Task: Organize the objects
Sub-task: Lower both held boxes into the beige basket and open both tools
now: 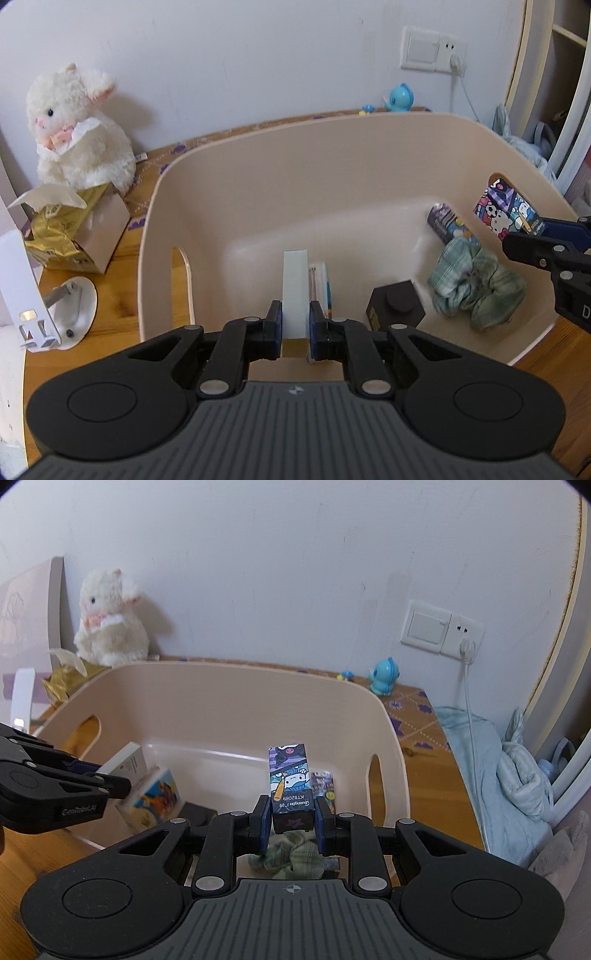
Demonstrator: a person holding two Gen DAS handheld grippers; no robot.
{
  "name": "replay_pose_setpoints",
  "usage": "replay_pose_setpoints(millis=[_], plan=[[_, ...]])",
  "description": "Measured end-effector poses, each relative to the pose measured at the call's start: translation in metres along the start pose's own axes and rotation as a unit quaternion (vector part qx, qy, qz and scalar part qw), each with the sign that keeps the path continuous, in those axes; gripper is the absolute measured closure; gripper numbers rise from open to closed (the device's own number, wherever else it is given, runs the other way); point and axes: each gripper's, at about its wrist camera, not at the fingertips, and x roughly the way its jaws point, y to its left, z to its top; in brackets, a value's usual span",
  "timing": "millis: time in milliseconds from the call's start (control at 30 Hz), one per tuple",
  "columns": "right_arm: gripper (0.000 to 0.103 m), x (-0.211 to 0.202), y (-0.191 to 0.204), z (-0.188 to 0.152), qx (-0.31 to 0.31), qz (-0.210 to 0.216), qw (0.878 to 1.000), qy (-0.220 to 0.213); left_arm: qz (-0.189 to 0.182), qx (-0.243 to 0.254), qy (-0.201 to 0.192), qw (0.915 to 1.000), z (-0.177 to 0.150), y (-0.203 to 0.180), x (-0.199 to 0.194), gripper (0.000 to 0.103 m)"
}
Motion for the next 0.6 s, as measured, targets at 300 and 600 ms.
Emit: replay_pose_setpoints(millis=[300,600], plan=[[0.03,-0.022,-0.001,-0.002,0.013,-0.005,0.999,-0.028,-0.003,0.009,-0.026,0.9996,0.001,-0.001,-0.022,0.039],[0.0,-0.072,-0.003,-0.004,0.022,-0.013,0.997,-0.073,0.01,0.017,-0.073,0.9971,-0.004,0.001,-0.069,0.016]])
